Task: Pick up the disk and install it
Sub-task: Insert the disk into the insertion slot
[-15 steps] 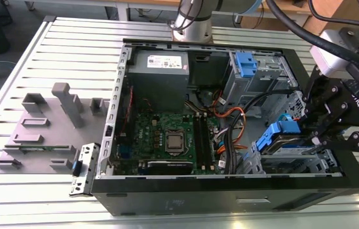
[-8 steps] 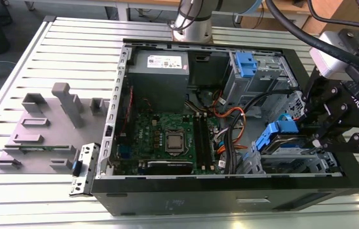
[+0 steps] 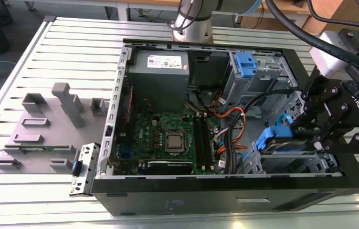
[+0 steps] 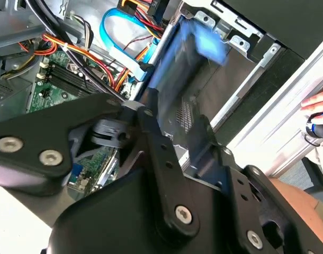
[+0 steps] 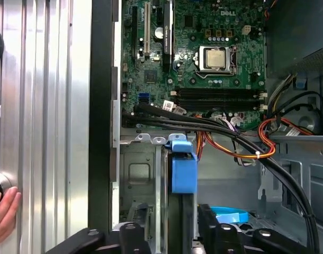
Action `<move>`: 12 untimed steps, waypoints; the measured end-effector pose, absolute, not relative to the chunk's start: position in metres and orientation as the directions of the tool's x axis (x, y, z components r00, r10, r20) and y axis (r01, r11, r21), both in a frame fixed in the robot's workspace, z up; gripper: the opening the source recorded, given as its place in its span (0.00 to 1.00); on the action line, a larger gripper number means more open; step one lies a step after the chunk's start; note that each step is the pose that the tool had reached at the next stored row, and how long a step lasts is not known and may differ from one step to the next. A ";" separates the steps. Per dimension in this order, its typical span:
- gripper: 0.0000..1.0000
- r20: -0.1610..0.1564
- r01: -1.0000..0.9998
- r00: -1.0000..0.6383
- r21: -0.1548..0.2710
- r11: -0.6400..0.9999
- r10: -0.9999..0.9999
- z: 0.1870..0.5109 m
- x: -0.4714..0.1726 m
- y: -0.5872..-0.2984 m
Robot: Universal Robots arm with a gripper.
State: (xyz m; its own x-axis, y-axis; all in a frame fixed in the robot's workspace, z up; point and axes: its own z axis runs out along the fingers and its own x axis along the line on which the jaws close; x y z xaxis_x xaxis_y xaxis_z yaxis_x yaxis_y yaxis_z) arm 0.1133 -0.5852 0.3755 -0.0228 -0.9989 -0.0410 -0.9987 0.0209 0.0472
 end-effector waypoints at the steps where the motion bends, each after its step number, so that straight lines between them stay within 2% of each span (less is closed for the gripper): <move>1: 0.49 -0.041 -0.999 -0.023 0.047 0.021 -0.999 0.376 0.113 -0.585; 2: 0.49 -0.041 -0.999 -0.023 0.047 0.021 -0.999 0.375 0.113 -0.585; 3: 0.55 -0.041 -0.999 -0.023 0.047 0.021 -0.999 0.375 0.113 -0.585; 12: 0.55 -0.053 -1.000 -0.008 0.030 0.006 -0.999 0.371 0.112 -0.584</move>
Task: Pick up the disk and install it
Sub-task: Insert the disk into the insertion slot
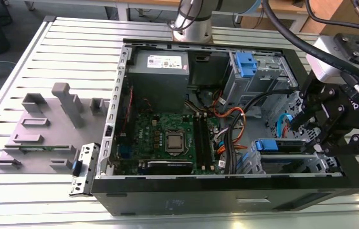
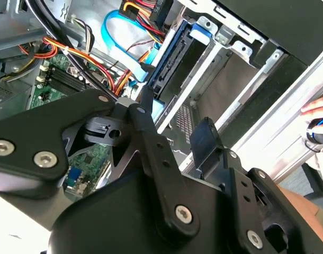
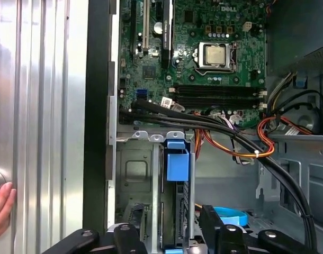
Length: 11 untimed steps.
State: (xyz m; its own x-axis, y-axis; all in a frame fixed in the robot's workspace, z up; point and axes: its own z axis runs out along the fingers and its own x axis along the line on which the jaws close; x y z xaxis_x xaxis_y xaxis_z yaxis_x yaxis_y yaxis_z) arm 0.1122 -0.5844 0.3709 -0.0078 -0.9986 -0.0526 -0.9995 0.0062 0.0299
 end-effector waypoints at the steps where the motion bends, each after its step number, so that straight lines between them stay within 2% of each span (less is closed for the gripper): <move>1: 0.55 -0.053 -1.000 -0.003 0.028 0.001 -0.999 0.370 0.112 -0.584; 11: 0.55 -0.053 -1.000 0.006 0.028 -0.008 -0.999 0.369 0.112 -0.577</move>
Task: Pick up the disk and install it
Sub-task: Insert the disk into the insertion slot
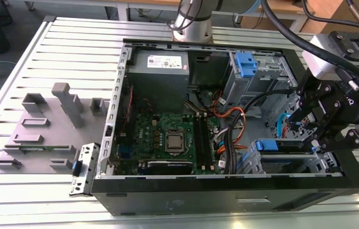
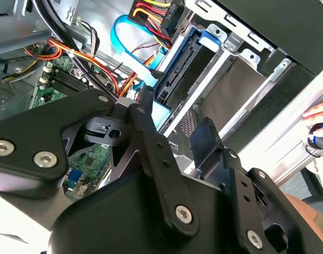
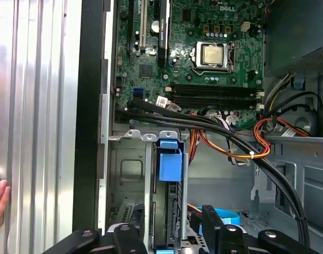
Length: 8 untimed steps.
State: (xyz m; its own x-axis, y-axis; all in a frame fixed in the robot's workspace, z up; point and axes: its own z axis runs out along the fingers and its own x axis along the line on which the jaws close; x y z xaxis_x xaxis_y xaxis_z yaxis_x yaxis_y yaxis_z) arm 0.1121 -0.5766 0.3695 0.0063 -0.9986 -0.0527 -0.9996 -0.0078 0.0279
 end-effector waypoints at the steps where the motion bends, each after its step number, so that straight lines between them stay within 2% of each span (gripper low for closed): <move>1: 0.55 -0.053 -1.000 0.006 0.028 -0.008 -0.999 0.369 0.112 -0.577; 8: 0.55 -0.052 -1.000 0.006 0.028 -0.008 -0.999 0.366 0.112 -0.577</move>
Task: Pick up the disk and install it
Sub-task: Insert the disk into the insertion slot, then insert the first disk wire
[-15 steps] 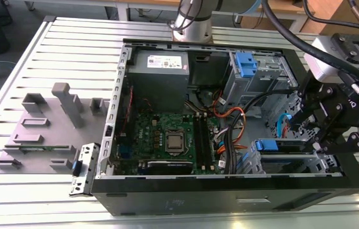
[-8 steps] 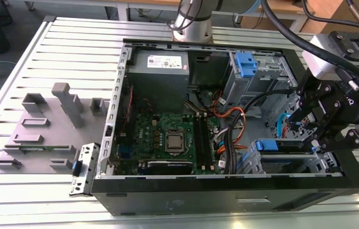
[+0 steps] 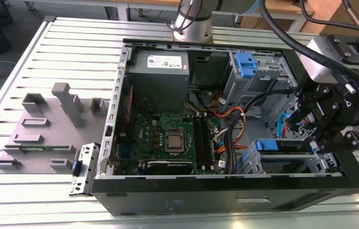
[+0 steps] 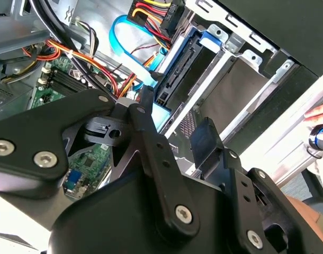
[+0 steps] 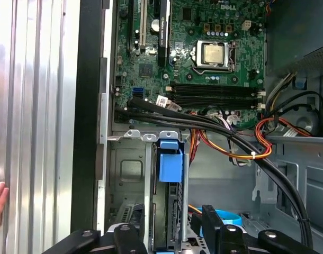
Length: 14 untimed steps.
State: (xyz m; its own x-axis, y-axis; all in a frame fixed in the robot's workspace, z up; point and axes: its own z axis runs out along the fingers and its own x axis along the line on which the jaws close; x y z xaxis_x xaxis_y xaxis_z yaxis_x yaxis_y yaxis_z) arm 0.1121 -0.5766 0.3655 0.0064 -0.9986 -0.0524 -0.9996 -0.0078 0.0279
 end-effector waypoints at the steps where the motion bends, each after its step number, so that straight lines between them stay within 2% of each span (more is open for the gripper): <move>1: 0.55 -0.053 -1.000 0.006 0.028 -0.008 -0.999 0.365 0.112 -0.577; 14: 0.55 -0.053 -1.000 0.006 0.028 -0.008 -0.999 0.362 0.112 -0.577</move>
